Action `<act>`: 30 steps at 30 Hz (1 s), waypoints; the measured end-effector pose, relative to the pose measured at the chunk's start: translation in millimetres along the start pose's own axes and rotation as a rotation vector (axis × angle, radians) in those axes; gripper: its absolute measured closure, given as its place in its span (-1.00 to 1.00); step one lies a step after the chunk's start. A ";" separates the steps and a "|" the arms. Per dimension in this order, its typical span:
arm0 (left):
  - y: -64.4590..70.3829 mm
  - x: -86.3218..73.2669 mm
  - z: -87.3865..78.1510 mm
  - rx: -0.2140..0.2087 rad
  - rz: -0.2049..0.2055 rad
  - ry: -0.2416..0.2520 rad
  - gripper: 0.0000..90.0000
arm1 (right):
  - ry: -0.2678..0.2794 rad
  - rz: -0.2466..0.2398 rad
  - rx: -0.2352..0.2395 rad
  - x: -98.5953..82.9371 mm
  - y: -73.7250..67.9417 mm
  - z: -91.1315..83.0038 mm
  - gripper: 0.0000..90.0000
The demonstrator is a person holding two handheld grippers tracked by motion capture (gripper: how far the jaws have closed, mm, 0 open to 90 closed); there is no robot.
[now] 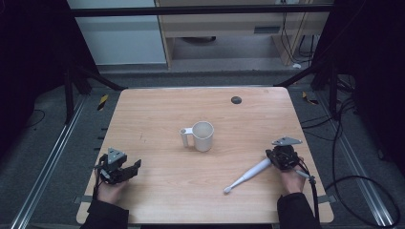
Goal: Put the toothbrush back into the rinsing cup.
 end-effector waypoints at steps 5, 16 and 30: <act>0.1 -0.1 0.0 -0.001 0.001 -0.001 -0.16 | -0.008 -0.006 -0.010 -3.8 1.9 -3.3 0.98; -0.1 -0.7 -0.2 -0.001 0.001 -0.005 -0.16 | -0.027 -0.007 -0.003 -11.3 -0.1 -10.1 0.97; -0.1 -0.8 -0.7 -0.002 0.000 -0.005 -0.16 | -0.040 0.001 -0.005 -22.1 2.7 -22.0 0.97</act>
Point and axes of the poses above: each handheld gripper's, and its own axes: z roughly forward along the jaws, x roughly out of its top, y roughly to its right, the point moved 8 cm from there along z, roughly forward along the jaws, and after that the axes turned 7 degrees about -x, right-handed, at the moved point
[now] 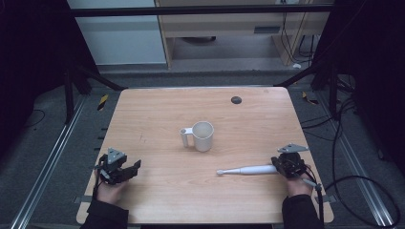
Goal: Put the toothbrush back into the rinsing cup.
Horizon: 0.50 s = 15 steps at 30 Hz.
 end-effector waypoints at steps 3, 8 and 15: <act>0.0 -0.1 -0.1 -0.001 0.000 -0.001 -0.16 | -0.001 0.002 0.005 -1.3 -1.3 -2.7 0.97; 0.1 -0.3 -0.2 -0.001 -0.001 -0.001 -0.16 | -0.006 -0.003 0.002 -3.1 -2.0 -3.3 0.96; -0.1 -0.4 -0.3 0.000 -0.002 -0.002 -0.16 | -0.011 -0.003 0.005 -5.7 -2.9 -5.9 0.96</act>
Point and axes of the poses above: each handheld gripper's, and its own axes: z roughly forward along the jaws, x roughly out of its top, y roughly to its right, the point moved 8 cm from there along z, roughly forward along the jaws, and after that the axes turned 7 degrees about -x, right-handed, at the moved point
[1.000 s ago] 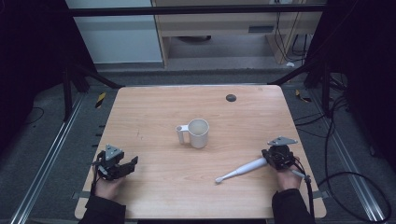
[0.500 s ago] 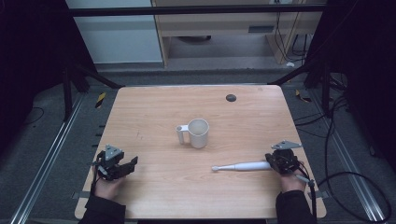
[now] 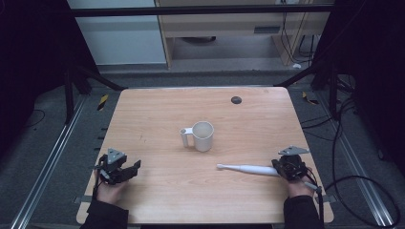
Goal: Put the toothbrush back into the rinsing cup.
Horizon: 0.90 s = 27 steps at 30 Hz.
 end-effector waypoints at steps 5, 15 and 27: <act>0.0 -0.1 -0.1 0.000 0.001 -0.001 -0.16 | -0.008 0.002 0.001 -2.4 -0.6 -2.7 0.96; 0.0 -0.4 0.2 0.000 0.000 -0.002 -0.16 | -0.008 0.005 0.006 -8.7 -0.4 -8.8 0.97; -0.5 -0.5 -0.1 -0.001 -0.006 -0.002 -0.14 | -0.012 0.002 0.026 -17.7 -7.0 -19.2 0.96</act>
Point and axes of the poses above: each handheld gripper's, and its own axes: z roughly forward along the jaws, x roughly out of its top, y roughly to its right, the point moved 8 cm from there along z, roughly forward along the jaws, and after that the axes turned 7 degrees about -x, right-handed, at the moved point
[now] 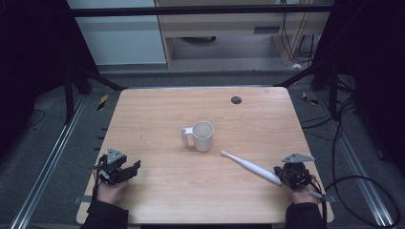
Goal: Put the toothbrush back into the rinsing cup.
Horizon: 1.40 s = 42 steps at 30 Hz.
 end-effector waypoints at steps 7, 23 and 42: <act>0.7 -0.2 0.4 0.001 0.007 -0.003 -0.15 | -0.006 0.007 0.012 -4.2 -3.0 -4.3 0.96; 0.7 -0.4 0.6 0.001 0.006 -0.005 -0.15 | -0.012 -0.007 0.036 -12.1 -15.4 -11.0 0.96; 0.7 -1.0 2.4 -0.001 0.010 -0.016 -0.16 | 0.028 0.013 -0.011 9.8 -6.0 -16.6 0.58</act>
Point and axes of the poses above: each handheld gripper's, and its own axes: z roughly forward along the jaws, x roughly out of its top, y roughly to its right, the point moved 8 cm from there along z, roughly forward along the jaws, and after that the axes turned 7 degrees about -x, right-handed, at the moved point
